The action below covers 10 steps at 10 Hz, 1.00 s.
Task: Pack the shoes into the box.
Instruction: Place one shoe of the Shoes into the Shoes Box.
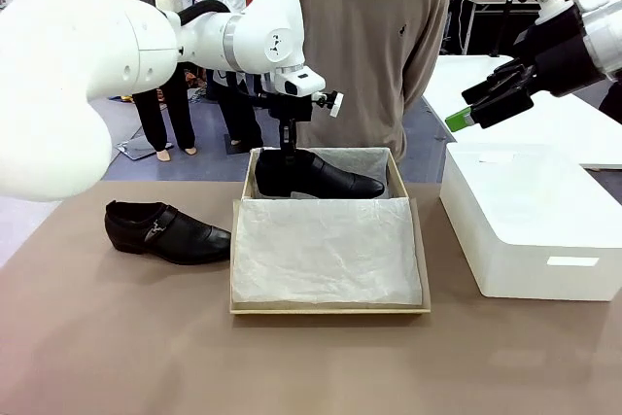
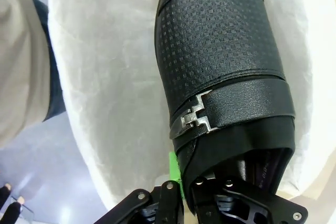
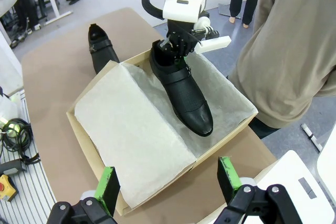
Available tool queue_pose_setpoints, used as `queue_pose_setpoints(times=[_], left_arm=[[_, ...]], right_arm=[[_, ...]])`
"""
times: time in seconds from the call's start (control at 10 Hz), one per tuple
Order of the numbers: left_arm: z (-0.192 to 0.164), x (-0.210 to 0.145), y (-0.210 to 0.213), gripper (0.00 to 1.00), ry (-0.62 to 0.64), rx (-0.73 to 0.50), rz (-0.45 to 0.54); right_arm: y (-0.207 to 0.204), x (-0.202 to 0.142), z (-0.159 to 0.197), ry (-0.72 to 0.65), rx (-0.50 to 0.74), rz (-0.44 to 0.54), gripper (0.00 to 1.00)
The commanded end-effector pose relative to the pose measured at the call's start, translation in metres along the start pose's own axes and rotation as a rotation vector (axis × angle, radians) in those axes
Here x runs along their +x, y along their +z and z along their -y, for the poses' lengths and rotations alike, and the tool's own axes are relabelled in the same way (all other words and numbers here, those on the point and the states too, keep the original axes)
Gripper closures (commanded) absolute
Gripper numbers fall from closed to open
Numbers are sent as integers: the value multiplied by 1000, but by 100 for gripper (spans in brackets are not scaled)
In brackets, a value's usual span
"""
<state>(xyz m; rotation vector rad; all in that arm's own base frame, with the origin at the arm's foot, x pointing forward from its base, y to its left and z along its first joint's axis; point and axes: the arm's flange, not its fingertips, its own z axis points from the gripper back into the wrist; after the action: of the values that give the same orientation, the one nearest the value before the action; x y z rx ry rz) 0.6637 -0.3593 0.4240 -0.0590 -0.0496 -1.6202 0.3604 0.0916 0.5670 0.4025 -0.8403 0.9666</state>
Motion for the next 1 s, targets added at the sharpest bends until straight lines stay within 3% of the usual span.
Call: queue_pose_setpoints(times=[0.0, 0.8, 0.9], left_arm=[[-6, -2, 1, 100, 38, 55, -9], [-8, -10, -20, 100, 82, 38, -31], [-8, -10, -20, 81, 84, 25, -32]], right_arm=[[-2, 0, 3, 17, 13, 21, 0], [-2, 0, 3, 17, 13, 21, 0], [-2, 0, 3, 17, 13, 21, 0]])
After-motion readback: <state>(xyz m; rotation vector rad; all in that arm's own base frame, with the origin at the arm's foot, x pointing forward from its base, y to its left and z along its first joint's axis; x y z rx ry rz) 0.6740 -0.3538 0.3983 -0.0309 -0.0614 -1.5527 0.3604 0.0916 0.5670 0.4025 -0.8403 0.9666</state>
